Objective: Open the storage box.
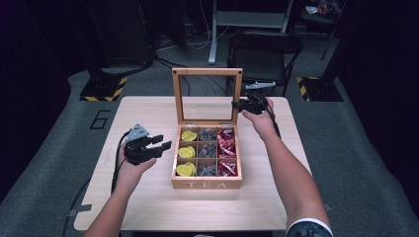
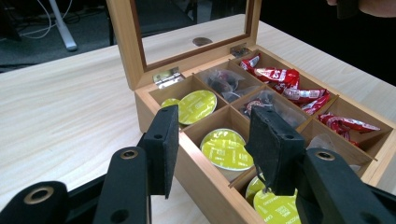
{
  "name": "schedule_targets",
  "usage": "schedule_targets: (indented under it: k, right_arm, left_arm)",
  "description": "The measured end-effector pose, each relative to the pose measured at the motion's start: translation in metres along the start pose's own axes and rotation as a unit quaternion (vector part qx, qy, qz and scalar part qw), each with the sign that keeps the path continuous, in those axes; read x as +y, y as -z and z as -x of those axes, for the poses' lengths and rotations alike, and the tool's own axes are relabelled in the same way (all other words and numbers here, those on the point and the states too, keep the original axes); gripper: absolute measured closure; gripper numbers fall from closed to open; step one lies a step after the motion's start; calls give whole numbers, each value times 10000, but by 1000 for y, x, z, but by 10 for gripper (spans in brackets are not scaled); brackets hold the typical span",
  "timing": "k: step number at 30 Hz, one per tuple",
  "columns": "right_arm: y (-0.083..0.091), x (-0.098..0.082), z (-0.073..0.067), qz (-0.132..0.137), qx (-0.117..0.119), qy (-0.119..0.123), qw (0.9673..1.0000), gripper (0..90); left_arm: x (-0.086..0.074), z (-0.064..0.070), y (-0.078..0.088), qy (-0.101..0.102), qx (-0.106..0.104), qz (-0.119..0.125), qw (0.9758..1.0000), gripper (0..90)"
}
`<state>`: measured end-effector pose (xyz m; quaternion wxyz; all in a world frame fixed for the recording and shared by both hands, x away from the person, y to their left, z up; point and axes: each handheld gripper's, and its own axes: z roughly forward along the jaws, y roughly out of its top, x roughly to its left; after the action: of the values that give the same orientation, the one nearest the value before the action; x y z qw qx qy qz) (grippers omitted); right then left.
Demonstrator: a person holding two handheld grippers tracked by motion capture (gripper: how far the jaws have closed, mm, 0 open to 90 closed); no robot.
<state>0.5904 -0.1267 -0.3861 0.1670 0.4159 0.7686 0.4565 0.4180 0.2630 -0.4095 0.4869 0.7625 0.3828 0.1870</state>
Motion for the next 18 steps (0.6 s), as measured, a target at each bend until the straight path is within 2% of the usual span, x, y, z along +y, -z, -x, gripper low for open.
schedule_targets:
  k: [18]
  right_arm:
    - [-4, 2, 1, -45, -63, -104, 9999, 651]
  left_arm:
    - [-12, 0, -2, 6, 18, -123, 9999, 533]
